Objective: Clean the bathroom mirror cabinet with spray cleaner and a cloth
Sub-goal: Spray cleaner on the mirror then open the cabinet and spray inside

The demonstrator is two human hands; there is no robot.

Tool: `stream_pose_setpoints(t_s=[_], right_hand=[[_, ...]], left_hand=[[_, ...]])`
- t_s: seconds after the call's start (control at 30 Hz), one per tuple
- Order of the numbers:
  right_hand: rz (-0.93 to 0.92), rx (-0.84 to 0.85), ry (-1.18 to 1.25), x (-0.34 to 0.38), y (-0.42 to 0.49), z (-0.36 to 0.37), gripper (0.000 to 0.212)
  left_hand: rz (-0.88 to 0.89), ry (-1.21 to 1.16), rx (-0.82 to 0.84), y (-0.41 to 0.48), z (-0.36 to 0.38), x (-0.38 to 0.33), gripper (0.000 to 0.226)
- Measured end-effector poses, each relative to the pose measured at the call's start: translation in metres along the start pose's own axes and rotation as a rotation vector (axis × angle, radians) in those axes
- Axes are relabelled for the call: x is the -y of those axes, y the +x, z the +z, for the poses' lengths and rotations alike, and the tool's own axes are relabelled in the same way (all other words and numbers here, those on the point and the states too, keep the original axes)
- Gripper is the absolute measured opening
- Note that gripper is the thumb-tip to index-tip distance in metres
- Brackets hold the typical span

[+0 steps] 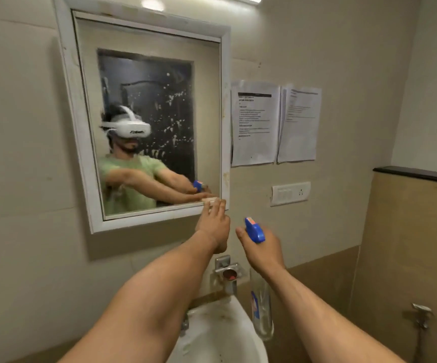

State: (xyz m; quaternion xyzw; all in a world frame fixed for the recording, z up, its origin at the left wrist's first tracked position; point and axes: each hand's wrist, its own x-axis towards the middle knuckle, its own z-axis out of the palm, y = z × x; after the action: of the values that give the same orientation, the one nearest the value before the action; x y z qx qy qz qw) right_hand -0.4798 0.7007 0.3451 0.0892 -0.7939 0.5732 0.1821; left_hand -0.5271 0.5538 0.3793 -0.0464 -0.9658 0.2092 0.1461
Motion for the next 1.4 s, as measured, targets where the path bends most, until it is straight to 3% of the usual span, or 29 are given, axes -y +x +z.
stream_pose_setpoints(t_s=[0.2,0.37,0.43,0.5,0.6,0.73,0.83,1.0,1.1,1.23,1.4], right_hand=[[-0.039,0.184,0.185,-0.026,0.006,-0.040,0.028],[0.000,0.231,0.263,-0.029,0.002,-0.056,0.029],[0.018,0.264,0.279,-0.024,-0.002,-0.060,0.030],[0.012,0.287,0.301,-0.017,-0.009,-0.062,0.030],[0.019,0.305,0.300,-0.008,-0.016,-0.061,0.026],[0.006,0.275,0.353,-0.012,-0.027,-0.062,0.027],[0.014,0.289,0.356,-0.019,-0.027,-0.071,0.029],[-0.043,0.390,0.332,-0.024,0.009,-0.074,0.021],[-0.077,0.425,0.350,-0.023,0.033,-0.063,0.018],[-0.143,0.505,0.383,-0.029,0.077,-0.054,0.018],[-0.135,0.530,0.416,-0.029,0.091,-0.048,0.012]], left_hand=[[-0.208,-0.215,0.032,0.009,-0.024,-0.023,0.071],[-0.285,-0.365,0.080,-0.009,-0.050,-0.026,0.042],[-0.247,-0.335,0.146,-0.047,-0.036,-0.041,0.033],[-0.226,-0.278,0.103,-0.082,-0.019,-0.053,0.024],[-0.259,-0.231,0.016,-0.081,-0.022,-0.051,0.035],[-0.327,-0.203,0.102,-0.057,-0.036,-0.038,0.059],[-0.338,-0.136,0.234,-0.051,-0.029,-0.045,0.064],[-0.382,-0.110,0.134,-0.019,-0.029,-0.050,0.064],[-0.381,-0.114,0.171,0.002,-0.040,-0.045,0.072],[-0.478,-0.202,0.229,0.033,-0.047,-0.042,0.068],[-0.481,-0.238,0.146,0.045,-0.048,-0.051,0.049]])
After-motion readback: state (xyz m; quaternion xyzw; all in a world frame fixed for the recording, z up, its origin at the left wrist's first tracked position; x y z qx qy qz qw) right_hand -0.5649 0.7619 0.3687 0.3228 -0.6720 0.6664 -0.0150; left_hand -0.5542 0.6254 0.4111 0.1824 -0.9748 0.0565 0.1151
